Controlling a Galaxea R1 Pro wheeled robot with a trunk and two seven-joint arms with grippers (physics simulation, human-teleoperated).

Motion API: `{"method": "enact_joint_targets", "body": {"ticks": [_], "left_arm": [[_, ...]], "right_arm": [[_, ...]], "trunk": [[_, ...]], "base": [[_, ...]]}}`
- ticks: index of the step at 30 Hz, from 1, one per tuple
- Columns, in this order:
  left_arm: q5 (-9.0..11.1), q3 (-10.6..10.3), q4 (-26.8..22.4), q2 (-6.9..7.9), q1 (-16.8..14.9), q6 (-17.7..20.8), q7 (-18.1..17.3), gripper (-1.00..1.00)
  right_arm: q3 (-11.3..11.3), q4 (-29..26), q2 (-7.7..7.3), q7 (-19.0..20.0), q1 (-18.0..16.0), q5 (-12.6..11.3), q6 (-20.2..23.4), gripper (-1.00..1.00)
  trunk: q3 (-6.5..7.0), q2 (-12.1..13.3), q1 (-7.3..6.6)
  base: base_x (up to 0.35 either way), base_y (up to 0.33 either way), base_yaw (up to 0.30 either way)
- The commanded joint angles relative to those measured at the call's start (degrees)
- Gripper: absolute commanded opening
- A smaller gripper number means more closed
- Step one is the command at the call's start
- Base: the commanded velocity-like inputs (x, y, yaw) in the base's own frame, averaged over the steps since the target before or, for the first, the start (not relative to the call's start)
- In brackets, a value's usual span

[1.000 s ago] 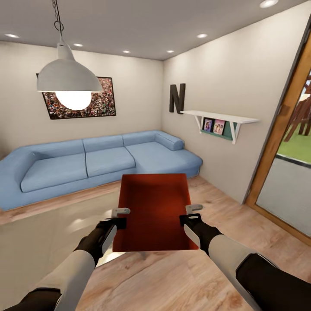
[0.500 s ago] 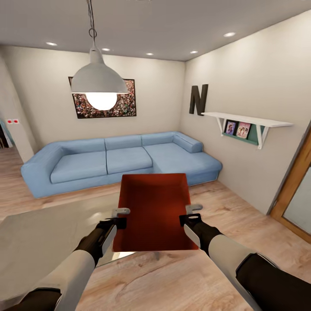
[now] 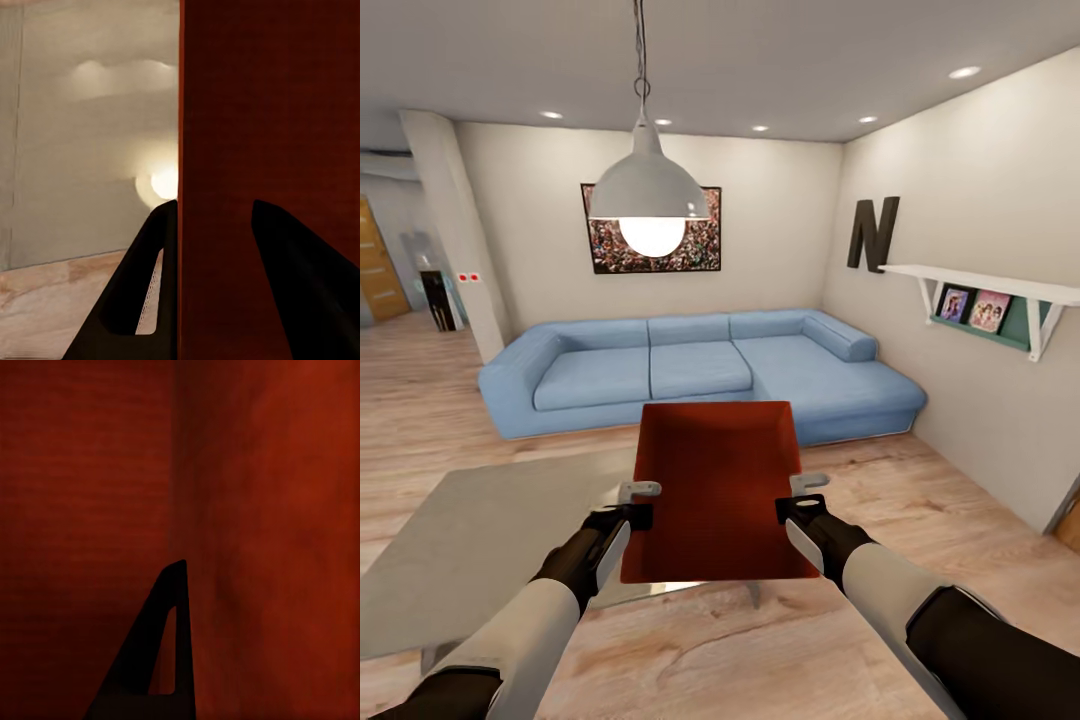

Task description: Move the two storage containers from the living room to the garage. In the garage, place one container on the floor and stack the other container on top of it (either order is fine).

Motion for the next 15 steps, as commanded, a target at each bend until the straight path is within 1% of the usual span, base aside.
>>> {"method": "enact_joint_targets", "body": {"ticks": [1, 15], "left_arm": [[0.1, 1.0, 0.0, 0.04, 0.0, 0.3, 0.5, -1.00], [0.1, 1.0, 0.0, 0.04, 0.0, 0.3, 0.4, -1.00]], "right_arm": [[-1.2, -0.2, -0.88, -2.0, 0.0, 1.7, -3.4, -1.00], [-1.2, -0.2, -0.80, -2.0, 0.0, 1.7, -3.4, -1.00]], "trunk": [[-0.05, -0.1, 0.03], [0.33, -0.1, 0.03]], "base": [[0.000, 0.000, 0.295], [0.000, 0.000, 0.295]]}}
